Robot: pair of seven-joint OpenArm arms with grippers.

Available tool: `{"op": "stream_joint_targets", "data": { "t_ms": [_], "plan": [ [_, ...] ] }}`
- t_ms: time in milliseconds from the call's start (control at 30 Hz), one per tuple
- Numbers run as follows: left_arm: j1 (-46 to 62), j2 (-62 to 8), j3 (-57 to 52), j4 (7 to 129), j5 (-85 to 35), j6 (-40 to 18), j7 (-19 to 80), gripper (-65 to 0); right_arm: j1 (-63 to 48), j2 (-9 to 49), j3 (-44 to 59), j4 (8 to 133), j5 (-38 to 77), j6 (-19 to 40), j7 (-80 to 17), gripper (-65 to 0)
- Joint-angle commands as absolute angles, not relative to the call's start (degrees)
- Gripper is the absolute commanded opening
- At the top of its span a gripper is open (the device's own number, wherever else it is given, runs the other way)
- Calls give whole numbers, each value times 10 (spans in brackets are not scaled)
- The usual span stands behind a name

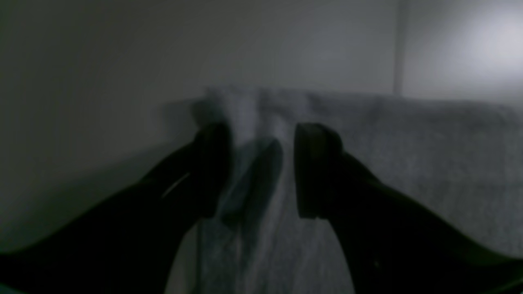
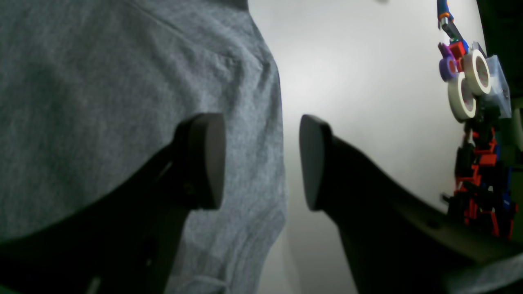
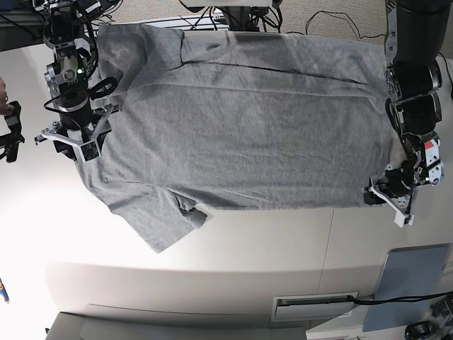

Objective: Fold the T-shirt properly
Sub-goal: 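Reach both grippers down to the hem corners of the shirt, then grasp the hem corners and fold the hem up over the collar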

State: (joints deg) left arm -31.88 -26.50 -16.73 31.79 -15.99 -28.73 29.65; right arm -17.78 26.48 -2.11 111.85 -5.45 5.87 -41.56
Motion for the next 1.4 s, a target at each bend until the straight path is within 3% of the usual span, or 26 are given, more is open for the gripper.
{"op": "stream_joint_targets", "data": {
  "t_ms": [0, 100, 267, 533, 800, 1067, 1300, 1367],
  "plan": [
    [-333, -272, -169, 324, -163, -291, 302, -361, -173, 273, -18, 1128, -58, 54, -405, -359],
    [-333, -268, -169, 324, -163, -307, 313, -411, -170, 273, -18, 1128, -58, 54, -403, -359],
    [-333, -267, -169, 324, -162, -312, 313, -650, -161, 273, -18, 1127, -53, 52, -401, -359],
    [-332, -267, -169, 324, -127, -311, 314, -650, -55, 272, -18, 1023, 27, 77, -402, -359],
    [-332, -263, -169, 323, -128, -312, 313, -650, 177, 252, -65, 766, 72, 157, -420, -359],
    [-332, -255, -169, 323, -121, -312, 313, -650, 375, 202, -177, 460, 73, 162, -414, -359],
    [-332, -256, -169, 323, -119, -311, 313, -650, 439, 170, -217, 297, 73, 174, -396, -360],
    [-332, -256, -169, 323, -120, -312, 309, -650, 435, 167, -217, 282, 73, 177, -401, -392]
  ]
}}
